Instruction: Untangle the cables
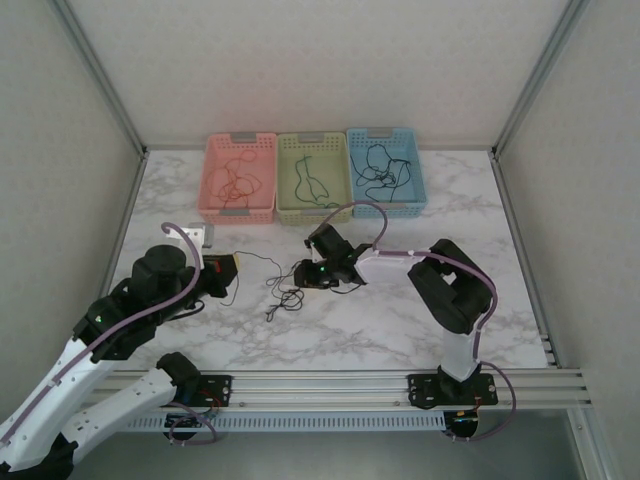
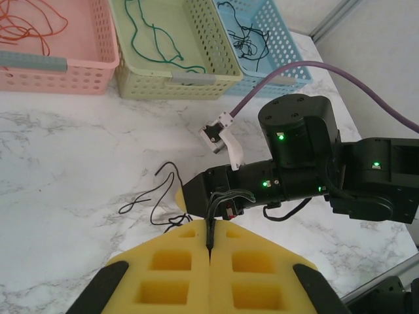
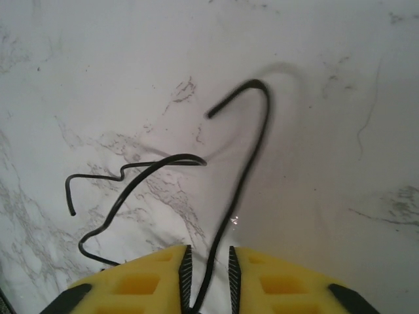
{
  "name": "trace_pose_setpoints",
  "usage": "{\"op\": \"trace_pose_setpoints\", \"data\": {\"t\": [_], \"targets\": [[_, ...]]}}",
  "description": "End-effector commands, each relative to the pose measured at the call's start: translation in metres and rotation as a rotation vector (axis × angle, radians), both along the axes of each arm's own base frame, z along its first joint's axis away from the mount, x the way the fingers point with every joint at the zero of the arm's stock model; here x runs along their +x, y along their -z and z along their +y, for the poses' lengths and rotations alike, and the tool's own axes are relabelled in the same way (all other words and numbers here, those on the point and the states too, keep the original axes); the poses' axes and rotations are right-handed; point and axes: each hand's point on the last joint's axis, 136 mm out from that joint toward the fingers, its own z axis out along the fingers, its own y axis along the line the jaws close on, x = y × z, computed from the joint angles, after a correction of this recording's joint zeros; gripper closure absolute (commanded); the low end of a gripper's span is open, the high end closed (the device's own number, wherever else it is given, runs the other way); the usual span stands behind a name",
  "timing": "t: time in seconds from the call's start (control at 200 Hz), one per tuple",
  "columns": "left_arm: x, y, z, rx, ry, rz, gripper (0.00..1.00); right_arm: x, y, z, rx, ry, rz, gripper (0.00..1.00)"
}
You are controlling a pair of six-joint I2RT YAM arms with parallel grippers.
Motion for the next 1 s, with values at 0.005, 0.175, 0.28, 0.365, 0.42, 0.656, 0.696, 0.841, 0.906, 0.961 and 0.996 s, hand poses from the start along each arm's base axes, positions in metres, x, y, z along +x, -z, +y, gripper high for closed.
{"op": "trace_pose_setpoints", "data": {"t": [0.005, 0.175, 0.28, 0.365, 0.42, 0.656, 0.696, 0.841, 0.906, 0.961, 0.996], "targets": [[0.000, 0.006, 0.009, 0.042, -0.032, 0.004, 1.00, 0.007, -0.019, -0.002, -0.043, 0.007, -0.101, 0.92], [0.005, 0.007, 0.037, 0.117, -0.161, -0.009, 1.00, 0.020, -0.036, -0.041, -0.186, 0.049, -0.226, 1.00], [0.003, 0.000, 0.051, 0.130, -0.215, -0.033, 1.00, 0.026, -0.034, -0.076, -0.228, 0.107, -0.210, 1.00], [0.000, -0.006, 0.066, 0.141, -0.267, -0.056, 1.00, 0.034, -0.032, -0.114, -0.237, 0.196, -0.199, 1.00], [-0.002, -0.010, 0.077, 0.146, -0.309, -0.076, 1.00, 0.037, -0.032, -0.141, -0.235, 0.256, -0.184, 1.00], [-0.014, -0.023, 0.112, 0.134, -0.427, -0.149, 1.00, 0.043, -0.040, -0.268, -0.290, 0.582, -0.155, 1.00], [-0.015, -0.025, 0.114, 0.138, -0.433, -0.153, 1.00, 0.042, -0.042, -0.286, -0.288, 0.635, -0.148, 1.00], [-0.015, -0.024, 0.114, 0.147, -0.432, -0.147, 1.00, 0.042, -0.048, -0.311, -0.229, 0.707, -0.150, 1.00], [-0.014, -0.022, 0.111, 0.140, -0.425, -0.142, 1.00, 0.041, -0.049, -0.309, -0.214, 0.699, -0.153, 1.00], [-0.014, -0.023, 0.111, 0.134, -0.428, -0.142, 1.00, 0.041, -0.048, -0.312, -0.234, 0.698, -0.152, 1.00], [-0.014, -0.024, 0.111, 0.131, -0.428, -0.146, 1.00, 0.041, -0.048, -0.315, -0.246, 0.708, -0.153, 1.00]]}}
